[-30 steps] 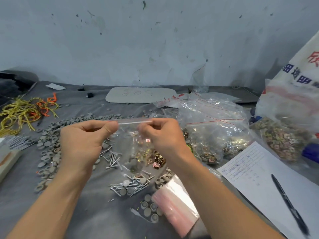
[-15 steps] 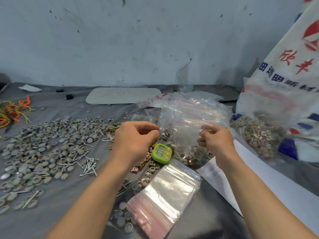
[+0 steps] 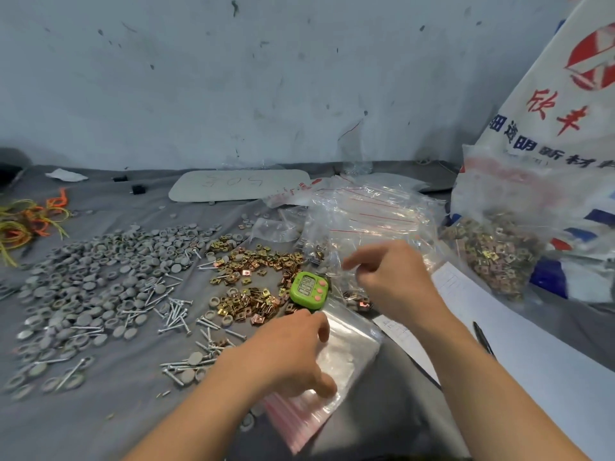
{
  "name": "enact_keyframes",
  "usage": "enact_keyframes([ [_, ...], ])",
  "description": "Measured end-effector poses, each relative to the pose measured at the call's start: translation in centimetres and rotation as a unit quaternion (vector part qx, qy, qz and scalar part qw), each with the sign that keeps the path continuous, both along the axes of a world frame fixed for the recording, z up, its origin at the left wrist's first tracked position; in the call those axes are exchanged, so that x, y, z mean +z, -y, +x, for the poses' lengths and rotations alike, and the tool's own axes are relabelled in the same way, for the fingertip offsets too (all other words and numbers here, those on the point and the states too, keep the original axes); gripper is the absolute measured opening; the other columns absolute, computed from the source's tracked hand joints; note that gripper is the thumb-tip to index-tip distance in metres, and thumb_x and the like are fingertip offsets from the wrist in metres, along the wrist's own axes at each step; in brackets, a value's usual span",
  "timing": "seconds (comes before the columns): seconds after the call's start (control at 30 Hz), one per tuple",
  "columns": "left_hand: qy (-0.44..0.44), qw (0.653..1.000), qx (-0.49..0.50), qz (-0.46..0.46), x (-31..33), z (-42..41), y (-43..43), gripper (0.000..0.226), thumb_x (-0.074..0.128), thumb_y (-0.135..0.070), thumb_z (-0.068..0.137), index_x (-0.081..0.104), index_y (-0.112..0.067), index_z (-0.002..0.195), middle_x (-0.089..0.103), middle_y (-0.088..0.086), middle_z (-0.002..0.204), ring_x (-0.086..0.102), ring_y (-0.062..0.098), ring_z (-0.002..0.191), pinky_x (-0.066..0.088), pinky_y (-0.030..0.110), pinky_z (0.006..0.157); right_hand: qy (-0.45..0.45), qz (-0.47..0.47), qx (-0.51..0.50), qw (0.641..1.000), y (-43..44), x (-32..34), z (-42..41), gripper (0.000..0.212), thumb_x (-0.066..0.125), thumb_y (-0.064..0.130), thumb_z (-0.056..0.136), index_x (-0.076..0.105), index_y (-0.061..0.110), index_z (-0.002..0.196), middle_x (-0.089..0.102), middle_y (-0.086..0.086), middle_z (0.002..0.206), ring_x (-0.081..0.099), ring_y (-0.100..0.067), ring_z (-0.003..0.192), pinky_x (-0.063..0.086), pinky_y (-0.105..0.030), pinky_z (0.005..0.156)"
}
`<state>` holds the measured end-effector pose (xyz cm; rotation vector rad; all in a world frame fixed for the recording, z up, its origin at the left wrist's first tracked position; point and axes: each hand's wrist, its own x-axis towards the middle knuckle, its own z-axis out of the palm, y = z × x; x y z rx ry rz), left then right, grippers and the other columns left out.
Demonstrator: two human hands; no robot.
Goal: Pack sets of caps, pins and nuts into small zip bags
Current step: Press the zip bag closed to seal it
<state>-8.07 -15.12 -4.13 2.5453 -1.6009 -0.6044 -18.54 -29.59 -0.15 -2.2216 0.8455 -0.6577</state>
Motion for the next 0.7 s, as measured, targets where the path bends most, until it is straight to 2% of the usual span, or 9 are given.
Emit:
enact_keyframes([
  [0.07,-0.003,1.000,0.001,0.001,-0.2,0.0,0.2,0.066,0.087,-0.053,0.070,0.048,-0.036,0.120,0.048,-0.012,0.108,0.051,0.016,0.098,0.041,0.032,0.079,-0.102,0.013,0.084,0.991,-0.8,-0.6,0.8,0.035,0.065,-0.003,0.087,0.082,0.027,0.091,0.079,0.009,0.092,0.071,-0.004,0.082,0.059,-0.025,0.080],
  [0.17,0.007,1.000,-0.011,-0.015,-0.6,0.3,0.4,0.058,0.085,-0.050,0.073,0.049,-0.033,0.115,0.047,-0.010,0.106,0.048,0.016,0.094,0.037,0.032,0.076,-0.214,0.000,0.165,0.963,-1.7,-1.4,1.3,0.032,0.067,0.000,0.081,0.076,0.031,0.086,0.078,0.010,0.081,0.071,-0.002,0.081,0.057,-0.021,0.073],
  [0.23,0.020,0.999,-0.029,-0.029,-0.8,0.4,0.4,0.052,0.081,-0.050,0.076,0.048,-0.032,0.111,0.044,-0.011,0.098,0.046,0.016,0.091,0.036,0.032,0.075,-0.277,-0.038,0.193,0.941,-1.8,-1.9,1.3,0.025,0.071,0.007,0.079,0.074,0.028,0.091,0.077,0.007,0.086,0.070,-0.010,0.084,0.056,-0.025,0.072],
  [0.3,0.015,0.998,-0.042,-0.055,-1.0,0.4,0.3,0.043,0.079,-0.045,0.078,0.046,-0.034,0.103,0.042,-0.014,0.088,0.046,0.015,0.086,0.035,0.030,0.071,-0.319,-0.056,0.211,0.923,-1.7,-2.3,1.3,0.028,0.076,0.010,0.076,0.075,0.024,0.100,0.076,0.002,0.094,0.070,-0.021,0.091,0.056,-0.032,0.076],
  [0.4,0.009,0.993,-0.045,-0.106,-1.4,0.5,0.1,0.030,0.077,-0.039,0.081,0.050,-0.034,0.093,0.050,-0.014,0.083,0.048,0.012,0.081,0.034,0.027,0.065,-0.332,-0.032,0.236,0.913,-1.5,-2.7,1.1,0.042,0.090,0.017,0.066,0.071,0.024,0.103,0.073,0.002,0.097,0.069,-0.022,0.090,0.057,-0.035,0.075],
  [0.5,0.009,0.990,-0.045,-0.134,-1.7,0.5,0.0,0.016,0.073,-0.033,0.086,0.060,-0.029,0.096,0.066,-0.004,0.100,0.060,0.020,0.092,0.043,0.030,0.072,-0.337,-0.052,0.246,0.907,-1.7,-3.4,1.3,0.066,0.099,0.029,0.055,0.061,0.026,0.109,0.058,0.007,0.102,0.058,-0.014,0.087,0.051,-0.029,0.069],
  [0.57,0.001,0.989,-0.034,-0.145,-1.8,0.5,-0.2,0.015,0.070,-0.029,0.090,0.069,-0.025,0.105,0.072,0.000,0.109,0.065,0.022,0.100,0.049,0.032,0.080,-0.341,-0.076,0.240,0.906,-2.0,-4.1,1.6,0.074,0.099,0.035,0.052,0.051,0.034,0.107,0.047,0.007,0.106,0.053,-0.016,0.094,0.049,-0.032,0.077],
  [0.63,-0.019,0.988,-0.006,-0.151,-1.5,1.0,-0.5,0.013,0.070,-0.029,0.093,0.075,-0.030,0.104,0.073,-0.006,0.109,0.066,0.014,0.100,0.048,0.025,0.082,-0.334,-0.082,0.232,0.910,-2.2,-4.6,1.7,0.077,0.099,0.037,0.053,0.050,0.035,0.112,0.044,0.007,0.107,0.052,-0.018,0.098,0.047,-0.033,0.081],
  [0.7,-0.075,0.987,0.022,-0.138,-1.3,1.7,-1.1,0.007,0.075,-0.032,0.089,0.078,-0.034,0.095,0.074,-0.017,0.097,0.065,0.001,0.089,0.047,0.017,0.078,-0.320,-0.067,0.226,0.918,-1.9,-4.8,1.5,0.081,0.100,0.040,0.054,0.054,0.034,0.120,0.048,0.006,0.113,0.053,-0.018,0.103,0.048,-0.034,0.085],
])
